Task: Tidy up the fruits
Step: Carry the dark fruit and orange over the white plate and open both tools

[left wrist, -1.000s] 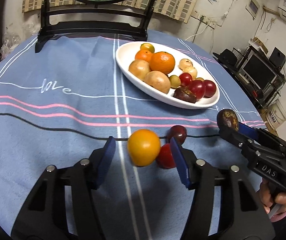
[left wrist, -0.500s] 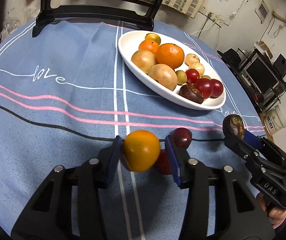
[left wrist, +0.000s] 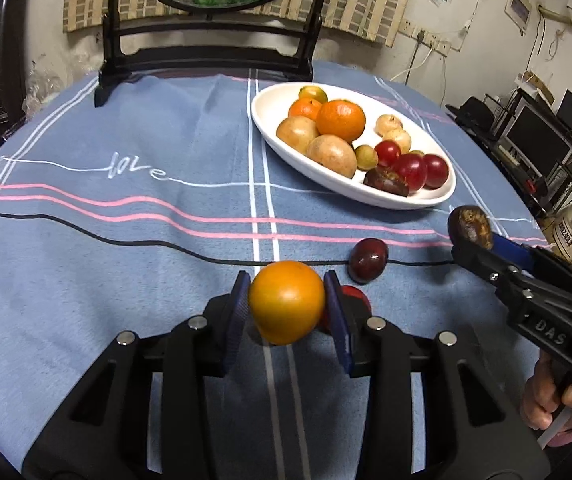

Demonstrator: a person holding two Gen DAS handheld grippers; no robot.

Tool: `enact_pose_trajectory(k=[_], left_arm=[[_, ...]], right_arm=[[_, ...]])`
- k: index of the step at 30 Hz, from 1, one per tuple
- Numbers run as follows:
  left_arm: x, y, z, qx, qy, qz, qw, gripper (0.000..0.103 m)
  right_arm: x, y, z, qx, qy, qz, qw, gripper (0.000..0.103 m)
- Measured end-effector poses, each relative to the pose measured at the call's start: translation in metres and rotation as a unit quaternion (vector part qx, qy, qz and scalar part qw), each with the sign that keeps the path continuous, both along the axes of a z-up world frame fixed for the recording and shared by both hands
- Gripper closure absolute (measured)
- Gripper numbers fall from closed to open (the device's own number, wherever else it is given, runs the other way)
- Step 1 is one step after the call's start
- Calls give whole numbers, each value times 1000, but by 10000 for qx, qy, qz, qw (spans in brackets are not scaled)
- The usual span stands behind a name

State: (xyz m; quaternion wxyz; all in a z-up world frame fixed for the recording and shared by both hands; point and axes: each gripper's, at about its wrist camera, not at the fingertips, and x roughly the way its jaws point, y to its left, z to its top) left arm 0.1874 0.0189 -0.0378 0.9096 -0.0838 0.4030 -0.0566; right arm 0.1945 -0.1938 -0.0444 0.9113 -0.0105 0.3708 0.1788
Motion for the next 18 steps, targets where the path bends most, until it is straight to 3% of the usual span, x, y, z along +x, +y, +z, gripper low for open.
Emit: enact_pose_trajectory(k=[3, 9, 18], left_arm=[[-6, 0, 11, -55, -176, -65, 9998, 65], [3, -10, 36, -123, -382, -442, 9982, 65], [87, -41, 81, -154, -812, -728, 9939, 65]], right_arm=[[-2, -3, 2, 77, -55, 26, 10000, 56], [-4, -20, 22, 738, -371, -21, 9966, 56], [46, -43, 51, 1203, -905, -487, 9874, 56]])
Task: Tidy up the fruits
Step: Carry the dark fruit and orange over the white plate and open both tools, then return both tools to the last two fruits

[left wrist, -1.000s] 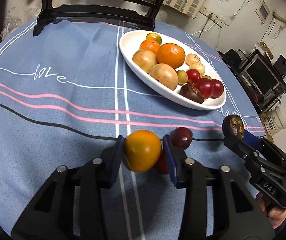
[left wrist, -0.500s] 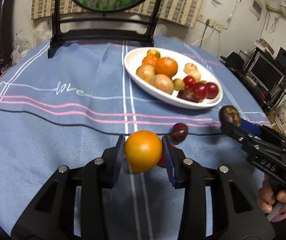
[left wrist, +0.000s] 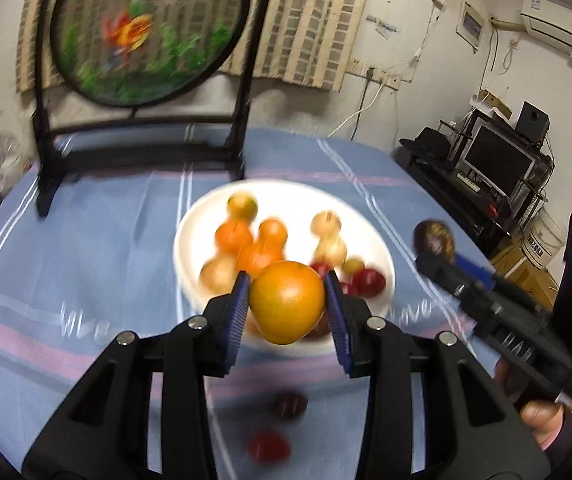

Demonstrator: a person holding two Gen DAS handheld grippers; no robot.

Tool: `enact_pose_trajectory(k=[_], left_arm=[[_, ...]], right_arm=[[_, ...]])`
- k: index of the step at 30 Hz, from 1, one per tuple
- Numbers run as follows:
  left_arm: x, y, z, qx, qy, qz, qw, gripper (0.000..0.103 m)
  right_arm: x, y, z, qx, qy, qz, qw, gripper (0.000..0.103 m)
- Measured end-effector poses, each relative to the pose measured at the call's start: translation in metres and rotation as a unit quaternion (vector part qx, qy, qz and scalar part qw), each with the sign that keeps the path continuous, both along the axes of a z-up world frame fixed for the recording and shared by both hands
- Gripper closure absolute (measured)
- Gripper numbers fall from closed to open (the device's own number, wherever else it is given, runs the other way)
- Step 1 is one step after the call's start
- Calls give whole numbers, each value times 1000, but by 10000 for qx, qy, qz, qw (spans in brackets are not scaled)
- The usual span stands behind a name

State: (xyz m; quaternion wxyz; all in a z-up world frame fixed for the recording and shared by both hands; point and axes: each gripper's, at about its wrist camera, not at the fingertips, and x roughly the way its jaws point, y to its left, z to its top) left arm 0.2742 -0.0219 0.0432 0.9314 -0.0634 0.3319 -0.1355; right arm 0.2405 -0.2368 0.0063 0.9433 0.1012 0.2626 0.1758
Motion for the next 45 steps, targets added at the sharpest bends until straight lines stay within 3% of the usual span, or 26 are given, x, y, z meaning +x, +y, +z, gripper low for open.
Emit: enact_pose_trajectory(k=[6, 11, 23, 26, 28, 35, 40, 45], left_arm=[[66, -7, 1, 216, 133, 107, 9996, 65], [107, -1, -17, 419, 493, 240, 9976, 65], [125, 17, -45, 398, 817, 329, 9953, 62], [115, 16, -38, 530, 627, 416, 9958, 38], [105, 14, -29, 623, 460, 417, 9961, 37], [49, 8, 6, 951, -136, 505, 9941, 13], [0, 6, 15, 980, -218, 444, 9940, 6], [-61, 9, -5, 1165, -285, 495, 9916, 4]], right_arm=[[47, 8, -9, -313, 57, -207, 9993, 56], [69, 21, -25, -512, 181, -57, 9985, 56], [87, 42, -46, -752, 470, 293, 9956, 51], [84, 40, -40, -742, 380, 233, 9962, 42], [80, 39, -36, -731, 321, 178, 9967, 42], [54, 35, -20, -615, 300, 191, 9975, 42], [18, 31, -14, -576, 340, 213, 9975, 42], [-22, 32, -24, -668, 567, 307, 9957, 40]])
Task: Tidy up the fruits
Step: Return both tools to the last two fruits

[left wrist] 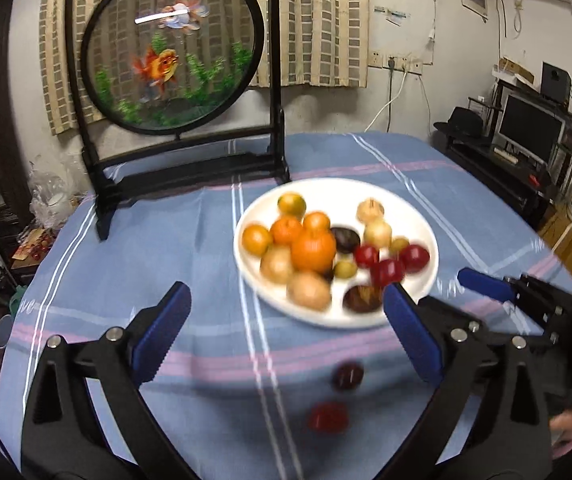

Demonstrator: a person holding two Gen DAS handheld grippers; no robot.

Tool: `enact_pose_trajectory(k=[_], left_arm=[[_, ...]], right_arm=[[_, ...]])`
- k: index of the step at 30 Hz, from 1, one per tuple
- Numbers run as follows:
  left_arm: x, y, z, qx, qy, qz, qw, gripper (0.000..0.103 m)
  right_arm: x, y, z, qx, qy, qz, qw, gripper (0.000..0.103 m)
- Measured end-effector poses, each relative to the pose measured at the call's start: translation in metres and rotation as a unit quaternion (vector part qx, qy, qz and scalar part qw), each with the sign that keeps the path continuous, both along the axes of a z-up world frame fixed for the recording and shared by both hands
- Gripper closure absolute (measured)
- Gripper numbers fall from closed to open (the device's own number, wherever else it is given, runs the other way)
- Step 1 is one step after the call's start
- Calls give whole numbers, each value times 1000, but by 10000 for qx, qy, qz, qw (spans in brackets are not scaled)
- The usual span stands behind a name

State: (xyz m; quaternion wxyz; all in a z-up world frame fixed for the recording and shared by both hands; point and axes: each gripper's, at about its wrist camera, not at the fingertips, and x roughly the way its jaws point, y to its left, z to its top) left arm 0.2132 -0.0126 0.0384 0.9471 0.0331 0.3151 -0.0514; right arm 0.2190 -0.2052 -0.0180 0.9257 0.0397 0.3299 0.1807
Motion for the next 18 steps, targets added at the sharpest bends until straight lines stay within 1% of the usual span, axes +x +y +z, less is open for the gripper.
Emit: enact_pose_trajectory(k=[2, 4, 8, 10, 11, 12, 15, 18], left_arm=[[-19, 2, -11, 76, -30, 39, 10000, 4], [-37, 8, -24, 74, 14, 116, 9999, 4], [-60, 29, -46, -352, 205, 272, 9988, 4], [-64, 39, -55, -496, 300, 413, 9975, 4], [-65, 43, -59, -498, 397, 547, 9965, 4], [-68, 46, -61, -461, 475, 696, 9954, 4], [-73, 58, -60, -571, 415, 1043, 9920, 4], [-74, 62, -56, -755, 417, 1038, 9909, 4]], right_arm=[[-11, 0, -6, -2, 124, 58, 9999, 40], [-22, 0, -14, 11, 278, 142, 9995, 40], [-40, 3, -25, 46, 479, 249, 9985, 40], [-45, 6, -28, 40, 486, 277, 9984, 40], [-48, 8, -29, 22, 461, 288, 9985, 40], [-50, 10, -29, 2, 441, 313, 9985, 40], [-52, 22, -31, -159, 380, 356, 9985, 40], [-48, 35, -36, -285, 427, 399, 9979, 40]])
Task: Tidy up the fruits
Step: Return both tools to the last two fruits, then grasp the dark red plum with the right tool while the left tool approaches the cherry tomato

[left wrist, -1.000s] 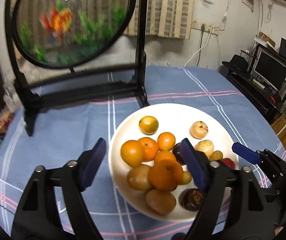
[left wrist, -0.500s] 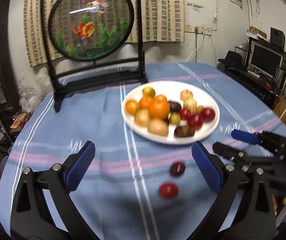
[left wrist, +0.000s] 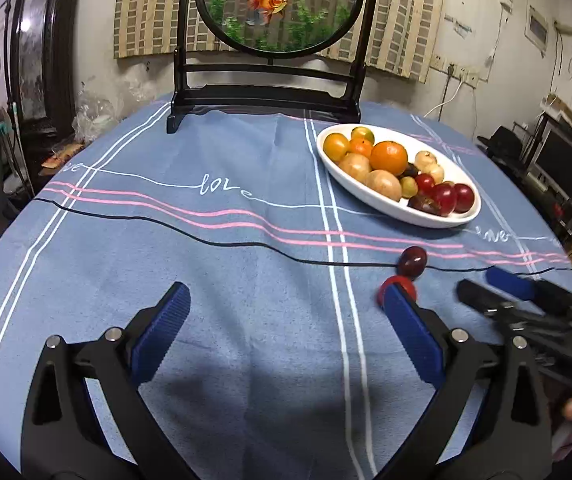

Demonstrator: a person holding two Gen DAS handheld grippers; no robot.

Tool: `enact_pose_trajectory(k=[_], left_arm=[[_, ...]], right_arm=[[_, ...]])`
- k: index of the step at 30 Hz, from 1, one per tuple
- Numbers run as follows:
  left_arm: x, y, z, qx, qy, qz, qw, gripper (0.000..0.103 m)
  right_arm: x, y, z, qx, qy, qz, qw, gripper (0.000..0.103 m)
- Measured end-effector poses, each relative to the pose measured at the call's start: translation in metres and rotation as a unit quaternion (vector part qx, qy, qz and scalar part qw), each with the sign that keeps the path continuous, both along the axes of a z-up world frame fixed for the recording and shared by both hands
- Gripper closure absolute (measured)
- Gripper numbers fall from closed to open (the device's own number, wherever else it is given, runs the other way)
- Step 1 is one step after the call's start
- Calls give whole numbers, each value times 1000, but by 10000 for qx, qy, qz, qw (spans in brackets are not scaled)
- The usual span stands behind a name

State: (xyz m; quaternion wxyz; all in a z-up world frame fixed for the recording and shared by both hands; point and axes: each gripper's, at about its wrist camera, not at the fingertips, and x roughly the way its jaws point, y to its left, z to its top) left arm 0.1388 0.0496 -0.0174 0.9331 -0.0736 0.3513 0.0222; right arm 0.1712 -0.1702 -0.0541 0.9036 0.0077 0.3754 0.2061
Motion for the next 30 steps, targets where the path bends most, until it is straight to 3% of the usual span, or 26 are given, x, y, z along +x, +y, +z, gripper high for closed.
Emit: enact_pose_trajectory(k=[3, 7, 11, 14, 30], left_arm=[[-1, 3, 1, -62, 32, 46, 10000, 4], [-1, 7, 4, -306, 17, 28, 9995, 4], [-3, 10, 5, -424, 16, 35, 9991, 4], [-3, 11, 4, -516, 61, 6, 9986, 4], [0, 15, 0, -479, 185, 223, 9984, 4]], right_arm=[[8, 9, -2, -91, -57, -102, 9999, 40], [19, 11, 0, 160, -89, -277, 9994, 40], [32, 20, -5, 198, 63, -306, 9993, 49], [38, 27, -7, 130, 114, -266, 9995, 49], [54, 47, -18, -227, 479, -124, 9985, 56]])
